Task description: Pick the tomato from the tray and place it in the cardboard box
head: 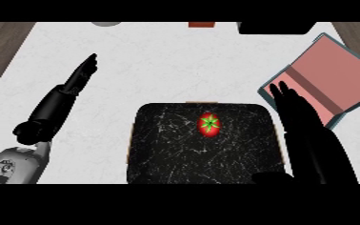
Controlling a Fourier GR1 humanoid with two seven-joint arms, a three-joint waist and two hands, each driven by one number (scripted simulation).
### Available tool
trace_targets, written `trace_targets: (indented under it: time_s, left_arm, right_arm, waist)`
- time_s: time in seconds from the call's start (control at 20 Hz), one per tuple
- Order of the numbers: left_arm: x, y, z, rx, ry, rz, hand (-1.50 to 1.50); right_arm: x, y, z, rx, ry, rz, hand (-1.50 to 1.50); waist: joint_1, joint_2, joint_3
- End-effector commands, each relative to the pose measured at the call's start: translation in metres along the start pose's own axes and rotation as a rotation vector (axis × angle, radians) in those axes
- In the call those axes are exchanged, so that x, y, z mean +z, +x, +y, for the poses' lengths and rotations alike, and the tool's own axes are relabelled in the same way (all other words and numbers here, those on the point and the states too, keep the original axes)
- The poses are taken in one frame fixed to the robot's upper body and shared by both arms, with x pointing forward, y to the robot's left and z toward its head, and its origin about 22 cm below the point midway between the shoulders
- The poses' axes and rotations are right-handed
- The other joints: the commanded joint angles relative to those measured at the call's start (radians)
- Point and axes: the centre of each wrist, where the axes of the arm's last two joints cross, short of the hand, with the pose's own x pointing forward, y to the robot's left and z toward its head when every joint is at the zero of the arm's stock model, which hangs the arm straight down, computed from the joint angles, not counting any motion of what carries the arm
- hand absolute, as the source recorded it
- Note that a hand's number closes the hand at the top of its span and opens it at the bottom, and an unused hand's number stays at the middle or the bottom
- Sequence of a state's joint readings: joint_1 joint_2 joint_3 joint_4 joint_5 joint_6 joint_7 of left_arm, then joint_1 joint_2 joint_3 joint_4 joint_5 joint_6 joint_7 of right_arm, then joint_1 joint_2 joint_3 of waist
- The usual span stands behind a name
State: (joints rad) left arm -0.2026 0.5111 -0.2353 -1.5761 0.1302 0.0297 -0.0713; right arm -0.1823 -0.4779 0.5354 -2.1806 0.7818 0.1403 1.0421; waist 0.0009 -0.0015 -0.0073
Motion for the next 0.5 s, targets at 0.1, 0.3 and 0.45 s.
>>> trace_targets:
  time_s: [0.1, 0.3, 0.45]
  left_arm:
    - [-0.012, 0.002, -0.013, -0.017, -0.029, -0.020, 0.00]
    - [-0.006, -0.003, -0.005, 0.003, -0.024, -0.014, 0.00]
    - [-0.014, -0.003, -0.001, -0.014, -0.016, -0.019, 0.00]
  right_arm:
    - [-0.008, 0.052, 0.017, 0.188, 0.139, 0.114, -1.50]
    - [-0.018, 0.073, 0.025, 0.203, 0.195, 0.176, -1.50]
    - [-0.034, 0.088, 0.034, 0.192, 0.240, 0.222, -1.50]
  waist:
    - [0.022, 0.005, 0.000]
    - [0.026, -0.002, 0.001]
    - [0.017, 0.002, 0.002]
